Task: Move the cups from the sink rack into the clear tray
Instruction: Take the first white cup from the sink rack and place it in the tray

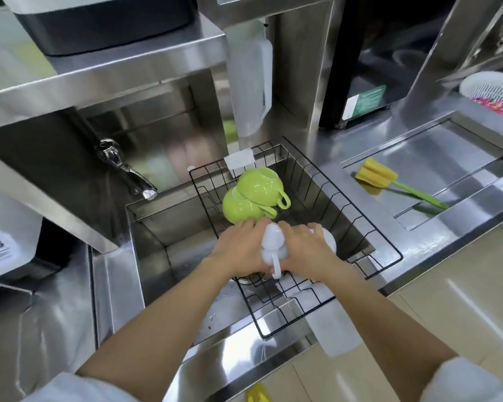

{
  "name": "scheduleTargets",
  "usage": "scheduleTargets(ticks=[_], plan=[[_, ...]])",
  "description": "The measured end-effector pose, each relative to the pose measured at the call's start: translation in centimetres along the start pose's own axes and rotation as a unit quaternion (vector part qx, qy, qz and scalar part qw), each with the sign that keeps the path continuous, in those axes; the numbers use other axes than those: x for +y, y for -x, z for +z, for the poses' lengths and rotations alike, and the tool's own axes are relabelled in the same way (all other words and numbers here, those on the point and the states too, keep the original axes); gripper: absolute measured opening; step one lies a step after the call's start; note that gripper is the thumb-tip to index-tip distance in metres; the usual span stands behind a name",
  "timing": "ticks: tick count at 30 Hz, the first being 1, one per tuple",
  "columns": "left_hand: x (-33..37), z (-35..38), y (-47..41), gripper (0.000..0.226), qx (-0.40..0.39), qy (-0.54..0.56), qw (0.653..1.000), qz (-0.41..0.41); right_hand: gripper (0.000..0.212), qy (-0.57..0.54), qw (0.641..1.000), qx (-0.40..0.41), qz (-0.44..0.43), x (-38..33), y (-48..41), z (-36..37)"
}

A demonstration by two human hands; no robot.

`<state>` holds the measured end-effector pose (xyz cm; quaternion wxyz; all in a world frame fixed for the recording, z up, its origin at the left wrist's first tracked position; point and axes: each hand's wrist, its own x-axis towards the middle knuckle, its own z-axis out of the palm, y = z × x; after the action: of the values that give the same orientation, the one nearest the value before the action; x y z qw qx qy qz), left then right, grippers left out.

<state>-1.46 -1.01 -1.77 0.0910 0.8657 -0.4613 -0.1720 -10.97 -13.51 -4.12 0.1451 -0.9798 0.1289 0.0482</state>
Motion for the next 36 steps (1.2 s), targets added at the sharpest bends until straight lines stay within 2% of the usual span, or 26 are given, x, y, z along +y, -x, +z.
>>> scheduleTargets(ticks=[4, 7, 11, 16, 18, 22, 26, 29, 34, 36], plan=[[-0.2, -2.1, 1.3, 0.077, 0.044, 0.075, 0.996, -0.004, 0.067, -0.150, 0.988, 0.033, -0.016, -0.7, 0.0, -2.3], [-1.0, -4.7, 3.0, 0.077, 0.094, 0.113, 0.989, 0.014, 0.080, -0.269, 0.962, 0.050, -0.030, -2.4, 0.7, -5.1], [-1.9, -9.1, 6.9, 0.073, 0.162, 0.123, 0.978, 0.051, 0.081, -0.318, 0.940, 0.085, -0.087, -5.9, 1.8, -8.5], [-3.2, -14.6, 13.0, 0.075, 0.272, 0.148, 0.946, 0.091, 0.081, -0.329, 0.918, 0.133, -0.178, -12.4, 2.0, -11.8], [-4.2, -16.4, 15.6, 0.074, 0.305, 0.145, 0.937, 0.088, 0.077, -0.332, 0.907, 0.153, -0.210, -15.5, 2.0, -12.9], [-7.1, -19.4, 21.3, 0.072, 0.350, 0.117, 0.927, 0.059, 0.073, -0.337, 0.893, 0.143, -0.260, -22.2, 1.7, -13.9], [-10.5, -21.4, 27.2, 0.064, 0.370, 0.086, 0.925, 0.020, 0.073, -0.295, 0.899, 0.120, -0.301, -29.1, 1.2, -13.9], [-14.0, -22.1, 31.3, 0.054, 0.350, 0.066, 0.935, -0.010, 0.081, -0.266, 0.902, 0.094, -0.327, -34.4, 0.8, -12.9], [-21.3, -20.7, 38.5, 0.080, 0.343, 0.025, 0.928, -0.143, 0.085, -0.250, 0.900, -0.009, -0.357, -43.4, 0.0, -10.2], [-23.3, -20.2, 41.2, 0.081, 0.342, 0.021, 0.923, -0.173, 0.085, -0.231, 0.900, -0.036, -0.368, -46.8, -0.3, -8.9]])
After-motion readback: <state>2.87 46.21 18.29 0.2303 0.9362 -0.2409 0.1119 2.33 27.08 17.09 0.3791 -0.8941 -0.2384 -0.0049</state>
